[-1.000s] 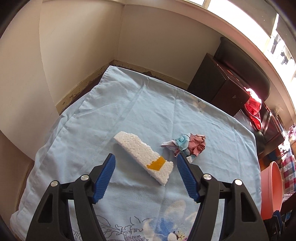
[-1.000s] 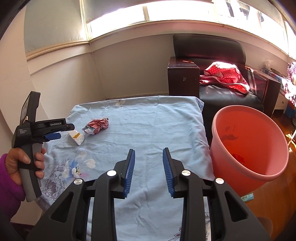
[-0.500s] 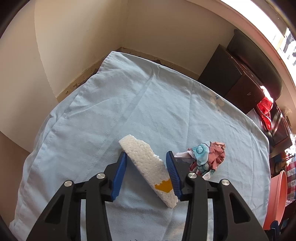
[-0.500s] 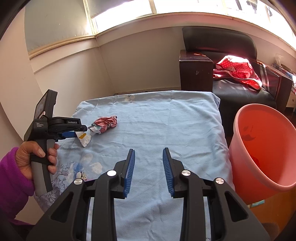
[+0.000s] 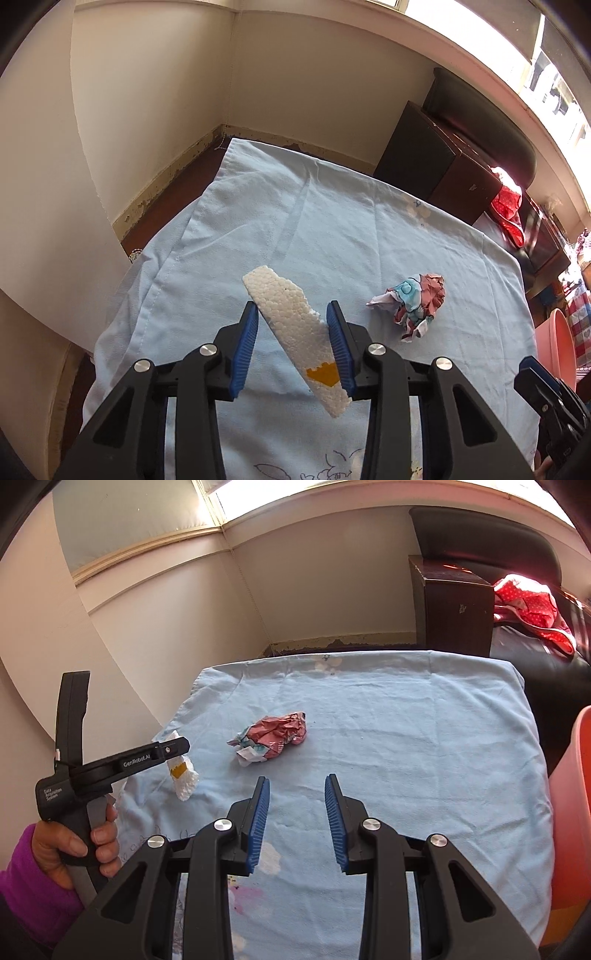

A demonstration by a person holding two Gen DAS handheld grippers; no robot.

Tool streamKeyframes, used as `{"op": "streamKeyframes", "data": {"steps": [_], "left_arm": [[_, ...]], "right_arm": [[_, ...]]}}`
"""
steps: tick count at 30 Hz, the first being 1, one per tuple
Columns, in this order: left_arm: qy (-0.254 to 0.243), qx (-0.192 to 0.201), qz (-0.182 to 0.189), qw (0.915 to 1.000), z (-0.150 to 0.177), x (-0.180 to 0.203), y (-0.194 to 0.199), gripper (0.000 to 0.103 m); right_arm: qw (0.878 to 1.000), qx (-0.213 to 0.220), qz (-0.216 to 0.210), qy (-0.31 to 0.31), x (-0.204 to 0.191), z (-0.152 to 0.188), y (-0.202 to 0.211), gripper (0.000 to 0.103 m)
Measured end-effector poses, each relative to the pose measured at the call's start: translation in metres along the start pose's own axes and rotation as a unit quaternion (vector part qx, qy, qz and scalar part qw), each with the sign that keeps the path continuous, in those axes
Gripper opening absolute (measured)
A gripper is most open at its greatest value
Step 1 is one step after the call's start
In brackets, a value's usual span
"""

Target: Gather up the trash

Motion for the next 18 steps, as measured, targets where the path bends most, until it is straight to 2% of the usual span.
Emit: {"op": "streamKeyframes", "data": {"steps": [4, 5, 6, 7, 14, 18], "left_arm": [[-0.015, 0.012, 0.011, 0.9998, 0.001, -0.006, 0.01, 0.038], [-0.017, 0.013, 0.012, 0.9997, 0.001, -0.007, 0.012, 0.038], [-0.017, 0.014, 0.014, 0.9997, 0.002, -0.008, 0.013, 0.038], [-0.016, 0.014, 0.018, 0.9996, 0.002, -0.01, 0.013, 0.038], [0.003, 0.008, 0.029, 0.9995, 0.008, -0.021, 0.01, 0.038], [0.008, 0.005, 0.036, 0.9993, 0.01, -0.022, 0.009, 0.038]], "right_arm": [[1.0, -0.02, -0.005, 0.0, -0.023, -0.001, -0.033, 0.031], [1.0, -0.022, 0.001, 0.003, -0.027, -0.001, -0.04, 0.034], [1.0, -0.024, 0.005, 0.004, -0.031, -0.001, -0.047, 0.044], [1.0, -0.027, 0.006, 0.002, -0.034, 0.0, -0.054, 0.046], [0.998, -0.042, 0.035, 0.007, -0.045, 0.003, -0.091, 0.046], [0.997, -0.035, 0.07, 0.002, -0.036, 0.003, -0.102, 0.046]]}}
Point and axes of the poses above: each gripper's, at about its wrist camera, not at the fingertips, and y roughly against the way its jaws point, x to its right, z to its underside, the point moved 9 cm from there along -y, roughly the way its jaws point, and after that the axes turned 9 degrees about x, right-handed, at the moved point
